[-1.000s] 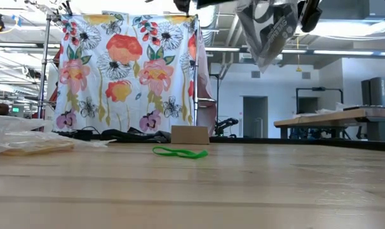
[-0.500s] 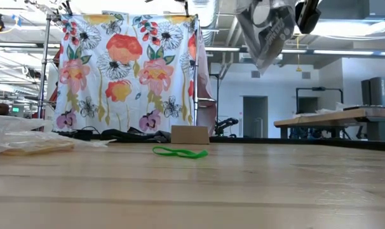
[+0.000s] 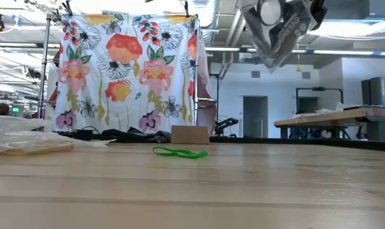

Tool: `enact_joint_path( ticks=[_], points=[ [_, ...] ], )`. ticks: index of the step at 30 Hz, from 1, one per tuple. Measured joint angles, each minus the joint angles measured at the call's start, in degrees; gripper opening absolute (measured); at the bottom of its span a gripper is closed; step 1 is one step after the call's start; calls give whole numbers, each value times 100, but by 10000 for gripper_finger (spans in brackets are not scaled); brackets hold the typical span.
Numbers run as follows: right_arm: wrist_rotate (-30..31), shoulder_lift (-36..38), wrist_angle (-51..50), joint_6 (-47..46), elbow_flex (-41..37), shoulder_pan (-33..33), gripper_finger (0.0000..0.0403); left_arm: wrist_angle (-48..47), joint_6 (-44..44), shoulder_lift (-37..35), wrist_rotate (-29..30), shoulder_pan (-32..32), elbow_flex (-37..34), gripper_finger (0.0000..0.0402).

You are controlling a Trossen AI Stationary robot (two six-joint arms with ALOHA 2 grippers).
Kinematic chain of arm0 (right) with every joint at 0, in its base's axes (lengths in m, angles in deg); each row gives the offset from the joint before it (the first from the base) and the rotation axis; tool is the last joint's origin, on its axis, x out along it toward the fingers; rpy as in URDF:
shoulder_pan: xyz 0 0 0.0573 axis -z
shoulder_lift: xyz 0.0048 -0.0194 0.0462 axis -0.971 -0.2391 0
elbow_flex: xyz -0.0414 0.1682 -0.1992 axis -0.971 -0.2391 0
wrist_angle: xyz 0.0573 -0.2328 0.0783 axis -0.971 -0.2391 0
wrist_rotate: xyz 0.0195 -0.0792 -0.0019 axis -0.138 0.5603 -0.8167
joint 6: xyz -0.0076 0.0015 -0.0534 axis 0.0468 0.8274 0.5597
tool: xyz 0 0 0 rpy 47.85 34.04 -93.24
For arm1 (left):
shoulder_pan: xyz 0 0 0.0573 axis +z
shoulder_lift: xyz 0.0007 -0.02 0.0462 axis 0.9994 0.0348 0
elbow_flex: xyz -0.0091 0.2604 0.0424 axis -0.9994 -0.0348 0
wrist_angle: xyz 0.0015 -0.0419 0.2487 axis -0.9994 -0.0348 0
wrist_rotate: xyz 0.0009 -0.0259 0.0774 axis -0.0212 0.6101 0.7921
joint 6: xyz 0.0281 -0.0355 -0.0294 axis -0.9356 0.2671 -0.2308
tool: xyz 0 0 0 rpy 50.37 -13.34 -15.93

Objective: Sort rubber bands
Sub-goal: Put the black rubber band into the transparent zip bag

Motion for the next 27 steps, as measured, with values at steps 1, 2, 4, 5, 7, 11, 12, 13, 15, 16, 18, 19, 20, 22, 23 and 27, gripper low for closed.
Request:
enact_joint_path(
  ticks=[1, 2, 4, 5, 7, 11, 12, 13, 15, 16, 18, 19, 20, 22, 23, 27],
  points=[
    [0, 0, -2, 0, 0, -1, 0, -1, -49, 0, 5, 6, 61, 1],
    [0, 0, -2, 0, 0, 0, 0, 4, -70, 0, 19, 11, 120, 1],
    [2, 0, 0, 2, 0, 1, 0, -2, -86, -2, 135, 29, 233, 0],
    [2, 0, -2, 2, 0, 0, 0, -55, -88, -2, 259, 44, 294, 0],
    [2, 0, -3, 5, 0, 2, 0, -231, -87, -2, 400, 100, 392, 0],
    [2, 0, 0, 28, 0, 1, 0, -760, 108, -7, 410, 215, 443, 0],
    [2, 0, 8, 32, 0, 3, 0, -919, 224, -7, 410, 249, 443, 0],
    [2, 0, 17, 38, 0, 3, 0, -1089, 373, -7, 410, 283, 443, 0],
    [3, 0, 14, 44, 0, 3, 0, -1359, 664, -7, 412, 338, 443, 0],
    [2, 0, 13, 44, 0, 3, 0, -1449, 763, -7, 411, 361, 443, 0],
    [2, 0, 14, 44, 0, 3, 0, -1549, 860, -7, 440, 386, 443, 0],
    [2, 0, 13, 44, 0, 3, 0, -1609, 899, -7, 471, 388, 443, 0],
    [2, 0, 13, 44, 0, -1, 0, -1660, 917, -7, 511, 390, 443, 0],
    [2, 0, 14, 44, 0, -20, 0, -1736, 930, -7, 625, 388, 443, 0],
    [3, 0, 15, 44, 0, -30, 0, -1768, 951, -7, 709, 386, 443, 0],
    [2, 0, 15, 44, 0, -28, 0, -1833, 1075, -7, 742, 386, 443, 0]
  ],
)
